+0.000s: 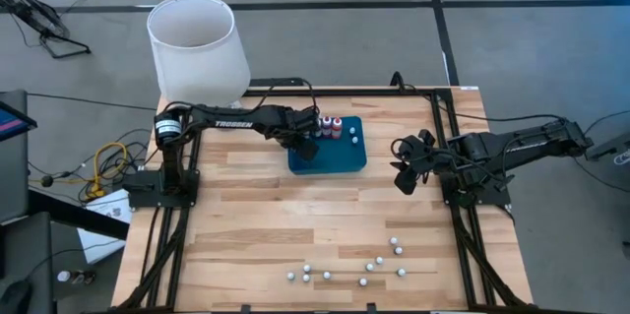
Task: Pick & Place food coloring
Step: Put the small black food coloring bottle into the bin
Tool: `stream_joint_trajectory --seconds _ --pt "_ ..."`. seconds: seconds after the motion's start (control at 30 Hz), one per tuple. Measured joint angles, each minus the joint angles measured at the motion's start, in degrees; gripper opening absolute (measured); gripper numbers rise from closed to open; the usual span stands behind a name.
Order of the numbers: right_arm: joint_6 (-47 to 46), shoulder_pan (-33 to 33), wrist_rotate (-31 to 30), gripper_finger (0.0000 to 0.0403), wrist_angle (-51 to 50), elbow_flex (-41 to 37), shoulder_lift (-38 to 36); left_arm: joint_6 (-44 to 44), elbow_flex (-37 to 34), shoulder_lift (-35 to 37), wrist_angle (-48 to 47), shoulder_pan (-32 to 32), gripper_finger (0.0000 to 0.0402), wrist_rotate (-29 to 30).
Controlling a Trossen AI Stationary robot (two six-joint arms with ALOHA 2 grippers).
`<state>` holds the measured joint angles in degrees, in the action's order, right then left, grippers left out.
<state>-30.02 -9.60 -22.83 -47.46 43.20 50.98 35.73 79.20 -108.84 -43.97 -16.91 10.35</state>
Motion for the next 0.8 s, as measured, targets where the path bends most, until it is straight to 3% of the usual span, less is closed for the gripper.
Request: stream_joint_trajectory --seconds 0.8 --pt "-0.04 0.01 0.02 0.0122 0.00 -0.02 0.00 -0.42 -2.98 -0.02 2.56 -0.87 0.0051 -0.68"
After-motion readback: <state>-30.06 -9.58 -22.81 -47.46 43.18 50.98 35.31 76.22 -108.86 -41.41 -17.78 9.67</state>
